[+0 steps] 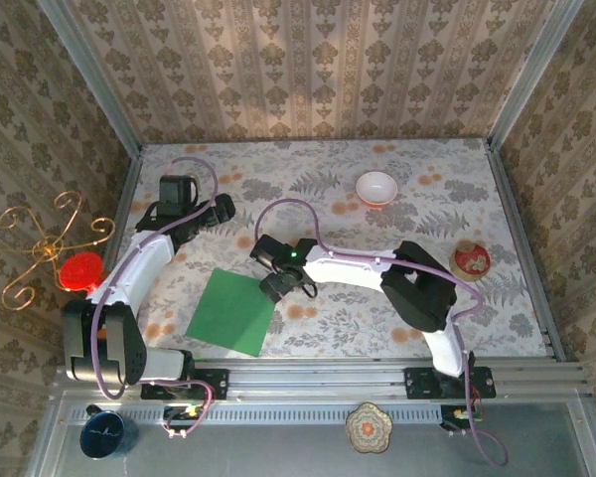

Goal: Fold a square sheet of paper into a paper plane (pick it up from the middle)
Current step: Move the square sheet of paper to the center of the table.

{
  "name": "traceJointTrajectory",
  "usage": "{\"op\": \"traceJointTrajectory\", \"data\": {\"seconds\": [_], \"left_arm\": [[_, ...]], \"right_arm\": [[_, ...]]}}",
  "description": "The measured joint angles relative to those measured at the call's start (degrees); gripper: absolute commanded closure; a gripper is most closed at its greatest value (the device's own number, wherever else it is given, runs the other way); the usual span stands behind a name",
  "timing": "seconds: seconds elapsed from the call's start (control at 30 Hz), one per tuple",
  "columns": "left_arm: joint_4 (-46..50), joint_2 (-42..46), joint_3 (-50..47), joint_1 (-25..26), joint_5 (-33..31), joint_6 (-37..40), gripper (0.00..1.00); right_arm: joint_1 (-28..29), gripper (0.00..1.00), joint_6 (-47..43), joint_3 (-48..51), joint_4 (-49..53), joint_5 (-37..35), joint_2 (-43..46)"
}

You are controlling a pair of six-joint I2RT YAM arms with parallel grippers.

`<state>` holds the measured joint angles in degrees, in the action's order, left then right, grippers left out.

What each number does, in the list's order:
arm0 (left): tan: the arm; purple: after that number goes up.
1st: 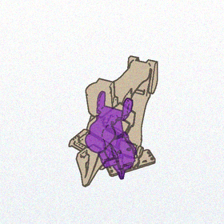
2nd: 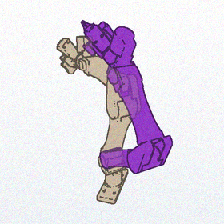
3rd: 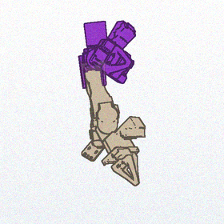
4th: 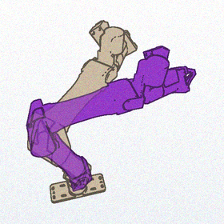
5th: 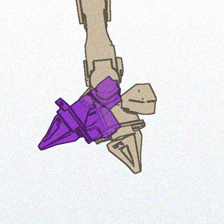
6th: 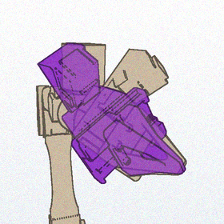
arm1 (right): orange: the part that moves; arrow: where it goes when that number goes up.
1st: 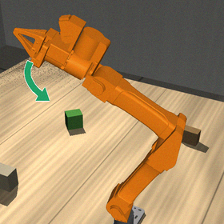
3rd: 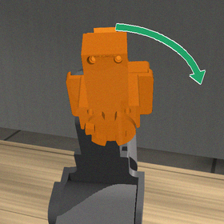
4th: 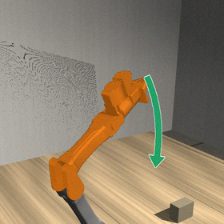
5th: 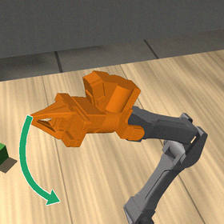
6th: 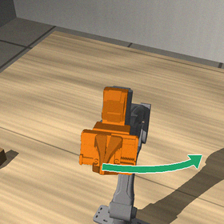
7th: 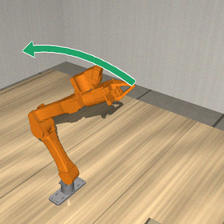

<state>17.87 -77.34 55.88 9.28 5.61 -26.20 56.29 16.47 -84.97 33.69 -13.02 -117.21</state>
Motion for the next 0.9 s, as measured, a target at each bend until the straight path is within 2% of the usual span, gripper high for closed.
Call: {"op": "traceJointTrajectory", "data": {"seconds": [0.23,0.4,0.67,0.9], "left_arm": [[0.15,0.0,0.0,0.0,0.48,0.0,0.0],[0.17,-0.09,0.0,0.0,0.7,0.0,0.0],[0.17,-1.88,0.0,0.0,2.84,0.0,0.03],[0.44,-5.73,0.17,1.09,5.14,-0.07,0.09]], "right_arm": [[-0.61,0.06,-2.75,-3.06,1.64,-2.45,-3.98],[-3.43,0.06,-6.34,-2.93,1.05,-4.59,-3.96],[-14.16,0.07,-13.81,-5.49,0.37,-9.18,-5.66],[-20.94,0.13,-17.59,-11.52,0.87,-9.01,-8.74]]}}
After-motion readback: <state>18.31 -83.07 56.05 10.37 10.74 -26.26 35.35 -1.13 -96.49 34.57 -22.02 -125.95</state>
